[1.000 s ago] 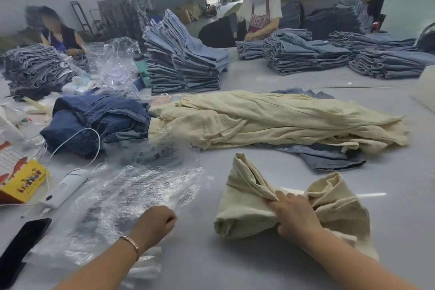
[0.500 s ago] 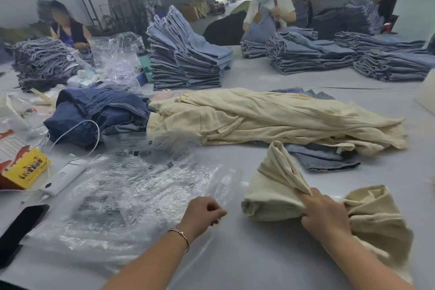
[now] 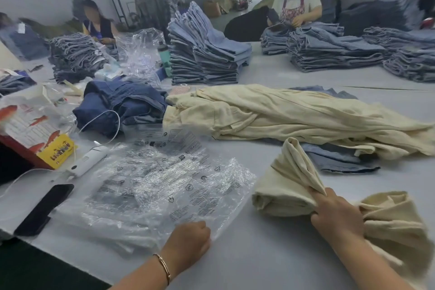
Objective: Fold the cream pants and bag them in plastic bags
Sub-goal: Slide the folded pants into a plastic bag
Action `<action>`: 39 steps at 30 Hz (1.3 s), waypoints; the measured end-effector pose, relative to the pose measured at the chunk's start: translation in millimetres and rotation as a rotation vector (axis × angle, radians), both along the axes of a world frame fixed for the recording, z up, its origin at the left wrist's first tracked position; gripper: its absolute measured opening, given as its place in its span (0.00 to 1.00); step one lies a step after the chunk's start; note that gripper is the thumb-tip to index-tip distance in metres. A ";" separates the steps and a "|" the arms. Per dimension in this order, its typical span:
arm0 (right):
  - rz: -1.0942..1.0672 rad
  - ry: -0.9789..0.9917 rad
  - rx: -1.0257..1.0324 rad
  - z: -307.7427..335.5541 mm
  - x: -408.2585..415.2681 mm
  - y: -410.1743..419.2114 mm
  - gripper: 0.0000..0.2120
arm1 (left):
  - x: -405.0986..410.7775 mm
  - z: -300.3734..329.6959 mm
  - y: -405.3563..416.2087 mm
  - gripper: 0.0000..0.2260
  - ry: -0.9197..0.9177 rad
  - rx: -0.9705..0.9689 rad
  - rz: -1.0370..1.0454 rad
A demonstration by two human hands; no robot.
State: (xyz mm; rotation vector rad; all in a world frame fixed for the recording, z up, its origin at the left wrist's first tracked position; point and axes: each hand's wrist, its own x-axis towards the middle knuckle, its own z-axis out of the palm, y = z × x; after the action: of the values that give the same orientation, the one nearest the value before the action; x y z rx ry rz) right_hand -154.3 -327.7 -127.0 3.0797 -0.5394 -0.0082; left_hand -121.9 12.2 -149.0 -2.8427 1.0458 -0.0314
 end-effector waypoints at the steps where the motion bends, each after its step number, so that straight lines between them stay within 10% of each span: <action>1: -0.017 -0.006 0.017 1.0 -0.1 -3.3 0.24 | 0.3 3.3 -1.1 0.10 0.067 -0.050 0.037; 12: 0.012 -0.450 0.647 92.7 -9.5 -22.9 0.19 | 11.8 29.8 -9.1 0.10 0.355 -0.475 0.325; 15: 0.235 -0.454 0.896 109.1 -8.1 11.5 0.20 | 15.0 56.2 -23.4 0.04 0.488 -0.830 0.409; 20: 0.539 -0.171 0.681 99.9 -13.8 70.1 0.27 | 24.8 100.9 -21.8 0.10 0.792 -1.445 0.698; 31: 0.761 0.021 0.511 90.6 -19.3 82.4 0.28 | 63.3 115.0 -7.2 0.08 0.752 -1.510 0.772; 39: 0.804 0.050 0.357 74.2 -12.1 101.1 0.24 | 42.2 146.5 -29.1 0.07 0.753 -1.106 0.218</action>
State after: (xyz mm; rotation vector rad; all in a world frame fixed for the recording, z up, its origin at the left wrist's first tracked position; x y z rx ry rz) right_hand -166.5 -226.6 -52.9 3.3606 0.7982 -0.1852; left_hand -79.8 -16.9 -2.5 -4.1346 0.9773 0.7669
